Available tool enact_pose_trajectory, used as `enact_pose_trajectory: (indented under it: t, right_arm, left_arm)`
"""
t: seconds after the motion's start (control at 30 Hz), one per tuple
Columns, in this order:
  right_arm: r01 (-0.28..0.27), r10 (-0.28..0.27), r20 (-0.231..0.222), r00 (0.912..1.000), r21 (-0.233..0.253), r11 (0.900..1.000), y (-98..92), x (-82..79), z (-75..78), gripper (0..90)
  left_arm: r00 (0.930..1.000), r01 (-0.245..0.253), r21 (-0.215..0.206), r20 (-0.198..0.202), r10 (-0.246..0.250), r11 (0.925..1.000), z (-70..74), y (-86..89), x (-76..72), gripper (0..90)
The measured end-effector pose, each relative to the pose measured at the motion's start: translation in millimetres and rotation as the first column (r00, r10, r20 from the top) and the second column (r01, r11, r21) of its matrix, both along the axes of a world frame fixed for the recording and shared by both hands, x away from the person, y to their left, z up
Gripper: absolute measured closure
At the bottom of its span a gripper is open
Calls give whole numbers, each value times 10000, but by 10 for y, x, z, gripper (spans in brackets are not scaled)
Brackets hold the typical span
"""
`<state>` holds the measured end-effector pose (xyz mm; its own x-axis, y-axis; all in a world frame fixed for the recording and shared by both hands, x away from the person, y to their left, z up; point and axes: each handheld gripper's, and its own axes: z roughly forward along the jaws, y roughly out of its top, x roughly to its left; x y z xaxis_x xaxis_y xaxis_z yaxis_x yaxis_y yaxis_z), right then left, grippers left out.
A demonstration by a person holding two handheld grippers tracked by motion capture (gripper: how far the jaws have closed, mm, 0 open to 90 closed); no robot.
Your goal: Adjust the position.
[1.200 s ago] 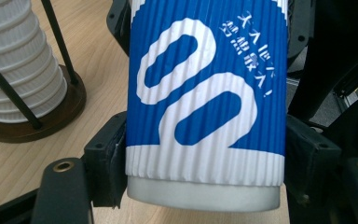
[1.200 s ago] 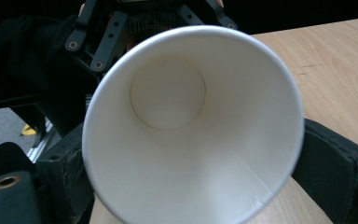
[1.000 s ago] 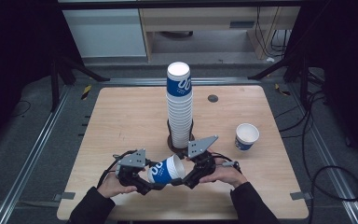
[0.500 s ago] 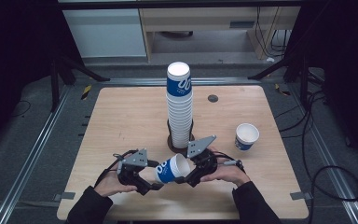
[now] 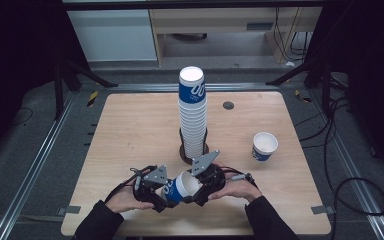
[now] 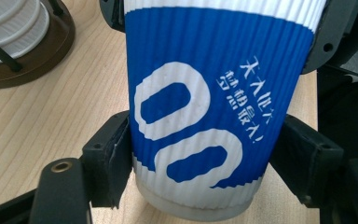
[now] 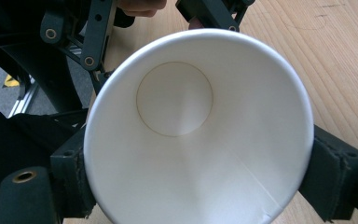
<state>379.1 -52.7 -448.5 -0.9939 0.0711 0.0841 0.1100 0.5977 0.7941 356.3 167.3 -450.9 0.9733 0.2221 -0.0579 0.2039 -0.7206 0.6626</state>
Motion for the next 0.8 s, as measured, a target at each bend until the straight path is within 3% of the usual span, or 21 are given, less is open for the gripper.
enact_pose_trajectory:
  t: [0.13,0.3,0.47,0.57,0.63,0.8]
  right_arm:
    - [-38,38,-42,10000,79,10000,-6,0,5,143]
    - [125,-124,-7,9999,400,9991,-28,6,31,106]
    - [643,-634,-117,9979,1060,9923,-121,44,125,79]
    - [989,-981,-124,9951,1368,9857,-184,73,164,79]
    - [1223,-1218,-134,9925,1635,9789,-225,94,186,80]
    - [1429,-1362,-455,9896,2230,9643,-266,117,226,88]
  left_arm:
    - [10000,7,20,56,-7,10000,8,-3,-9,269]
    - [9997,-124,-240,207,129,9996,33,36,-2,270]
    - [9985,-518,-985,104,531,9938,73,131,37,271]
    - [9952,-936,-1674,132,972,9814,118,218,66,270]
    - [9922,-1178,-2262,124,1238,9669,150,274,78,270]
    - [9887,-1298,-3086,310,1463,9423,200,294,48,270]
